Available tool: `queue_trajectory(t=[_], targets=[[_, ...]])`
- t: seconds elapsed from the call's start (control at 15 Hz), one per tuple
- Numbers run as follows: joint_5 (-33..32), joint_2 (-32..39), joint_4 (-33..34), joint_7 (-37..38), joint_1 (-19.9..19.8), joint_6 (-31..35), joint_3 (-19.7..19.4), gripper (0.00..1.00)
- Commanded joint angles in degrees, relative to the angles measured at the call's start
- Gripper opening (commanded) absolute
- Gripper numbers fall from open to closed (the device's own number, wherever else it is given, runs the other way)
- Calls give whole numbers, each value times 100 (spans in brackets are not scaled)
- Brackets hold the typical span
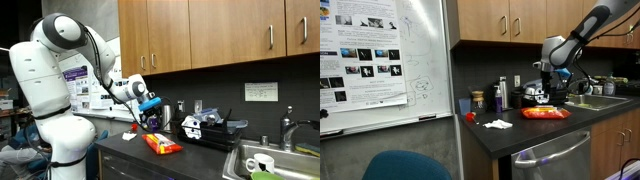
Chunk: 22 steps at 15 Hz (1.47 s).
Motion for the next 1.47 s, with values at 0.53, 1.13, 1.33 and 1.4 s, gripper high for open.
queue_trajectory(t=[0.53, 1.13, 1.33, 1.4], targets=[[13, 69, 70, -8, -24, 7, 17, 100], [13, 70, 71, -8, -24, 7, 17, 100], [73, 99, 21, -65, -18, 56, -28, 100], [62, 109, 1, -69, -26, 96, -32, 100]])
